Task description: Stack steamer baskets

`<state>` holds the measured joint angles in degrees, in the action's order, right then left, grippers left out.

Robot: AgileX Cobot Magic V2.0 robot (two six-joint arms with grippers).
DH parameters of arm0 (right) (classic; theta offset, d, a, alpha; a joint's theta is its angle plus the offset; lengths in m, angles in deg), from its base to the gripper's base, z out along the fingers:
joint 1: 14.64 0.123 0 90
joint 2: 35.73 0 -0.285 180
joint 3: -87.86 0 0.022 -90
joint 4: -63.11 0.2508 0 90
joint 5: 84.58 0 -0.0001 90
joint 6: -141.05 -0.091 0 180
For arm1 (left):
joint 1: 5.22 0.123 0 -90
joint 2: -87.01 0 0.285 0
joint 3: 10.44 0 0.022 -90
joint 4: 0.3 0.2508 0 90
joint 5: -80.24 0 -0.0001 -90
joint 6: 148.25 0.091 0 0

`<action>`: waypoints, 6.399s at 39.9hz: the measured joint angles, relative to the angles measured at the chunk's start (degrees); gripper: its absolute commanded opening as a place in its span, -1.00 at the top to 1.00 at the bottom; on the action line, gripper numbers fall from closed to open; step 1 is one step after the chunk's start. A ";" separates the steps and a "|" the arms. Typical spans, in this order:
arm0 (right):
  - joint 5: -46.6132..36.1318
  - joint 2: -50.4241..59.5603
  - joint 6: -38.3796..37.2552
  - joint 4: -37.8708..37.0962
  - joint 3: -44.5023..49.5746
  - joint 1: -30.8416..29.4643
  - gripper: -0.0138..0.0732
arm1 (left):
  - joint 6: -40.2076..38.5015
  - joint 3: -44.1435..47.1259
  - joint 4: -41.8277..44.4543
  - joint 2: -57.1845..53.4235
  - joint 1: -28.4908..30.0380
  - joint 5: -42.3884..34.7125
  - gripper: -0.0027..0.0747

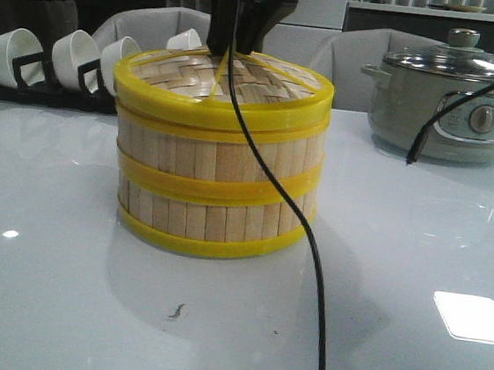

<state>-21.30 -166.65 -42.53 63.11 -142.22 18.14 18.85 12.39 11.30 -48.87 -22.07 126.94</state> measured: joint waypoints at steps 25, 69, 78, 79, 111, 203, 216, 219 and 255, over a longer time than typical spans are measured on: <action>-0.22 0.00 0.00 0.00 0.00 0.00 0.13 | 0.00 0.00 0.00 0.00 0.00 0.00 0.70; -2.44 0.76 0.00 0.00 0.15 -0.71 -0.15 | 0.00 0.00 0.00 0.00 0.00 0.00 0.70; -6.59 11.35 0.00 0.00 6.66 -4.97 -0.15 | 0.00 0.00 0.00 0.00 0.00 0.00 0.70; -7.62 13.40 0.00 0.00 8.33 -5.72 -0.15 | 0.00 0.00 0.00 0.00 0.00 0.00 0.70; -34.62 71.01 0.00 0.61 75.97 -32.81 -0.15 | 0.00 0.00 0.00 0.00 0.00 0.00 0.70; -45.97 100.14 0.00 2.13 106.57 -38.41 0.52 | 0.00 0.00 0.00 0.00 0.00 0.00 0.70; -45.97 100.14 0.00 2.13 106.57 -38.41 0.52 | 0.00 0.50 0.44 0.00 0.00 -7.02 0.70; -45.97 100.14 0.00 2.13 106.57 -38.41 0.52 | 0.00 1.65 0.46 0.00 0.00 -13.71 0.70; -45.97 100.14 0.00 2.13 106.57 -38.41 0.52 | 0.00 48.66 -7.34 -28.80 18.61 -51.48 0.70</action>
<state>-67.27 -66.50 -42.53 65.25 -35.64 -20.28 18.85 61.05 3.96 -77.67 -3.46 75.46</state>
